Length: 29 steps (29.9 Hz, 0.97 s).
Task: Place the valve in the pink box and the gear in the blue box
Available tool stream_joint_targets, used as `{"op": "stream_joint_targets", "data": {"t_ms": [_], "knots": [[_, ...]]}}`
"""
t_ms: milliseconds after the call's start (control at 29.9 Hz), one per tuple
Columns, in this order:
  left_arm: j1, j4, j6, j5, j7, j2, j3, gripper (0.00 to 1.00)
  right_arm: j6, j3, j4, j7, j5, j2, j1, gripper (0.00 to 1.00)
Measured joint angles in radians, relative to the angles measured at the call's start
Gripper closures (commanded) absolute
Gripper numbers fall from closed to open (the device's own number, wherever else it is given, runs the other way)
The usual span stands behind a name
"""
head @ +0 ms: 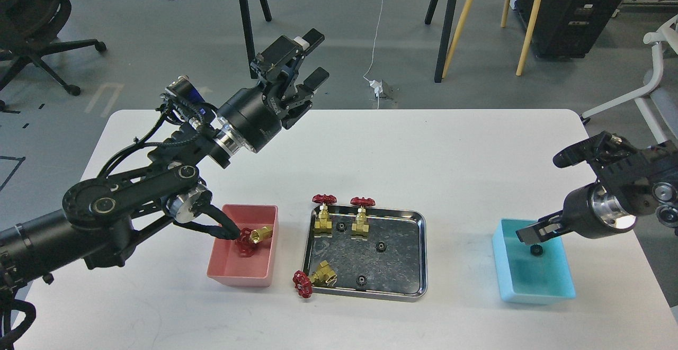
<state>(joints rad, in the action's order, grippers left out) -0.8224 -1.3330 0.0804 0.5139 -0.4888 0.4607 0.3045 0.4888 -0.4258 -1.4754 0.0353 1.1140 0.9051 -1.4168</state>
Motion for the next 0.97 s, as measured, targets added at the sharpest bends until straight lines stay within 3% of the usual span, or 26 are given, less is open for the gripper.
{"op": "stream_joint_targets", "data": {"t_ms": [134, 200, 334, 434, 501, 735, 969], "knots": [[-0.038, 0.031, -0.022, -0.006, 0.0, -0.002, 0.016, 0.14, 0.0, 0.209, 0.115, 0.0, -0.331, 0.005, 0.023, 0.01], [-0.073, 0.075, -0.078, -0.017, 0.0, 0.0, 0.018, 0.14, 0.0, 0.314, 0.19, -0.001, -0.535, -0.002, 0.052, 0.01], [-0.153, 0.214, -0.298, -0.121, 0.0, 0.002, 0.019, 0.12, 0.0, 0.517, 0.348, -0.005, -0.901, -0.052, 0.137, 0.01], [-0.205, 0.342, -0.484, -0.25, 0.0, 0.001, 0.02, 0.11, 0.0, 0.666, 0.474, -0.037, -1.073, -0.118, 0.222, 0.01], [-0.222, 0.44, -0.542, -0.335, 0.0, -0.012, 0.025, 0.09, 0.0, 0.76, 0.569, -0.06, -1.184, -0.182, 0.291, 0.01], [-0.171, 0.768, -0.569, -0.477, 0.0, -0.183, 0.13, 0.06, 0.0, 0.954, 0.872, -0.066, -1.406, -0.43, 0.461, 0.01], [-0.084, 0.883, -0.569, -0.474, 0.0, -0.294, 0.199, 0.04, 0.0, 0.964, 0.961, -0.066, -1.41, -0.542, 0.462, 0.01]]}}
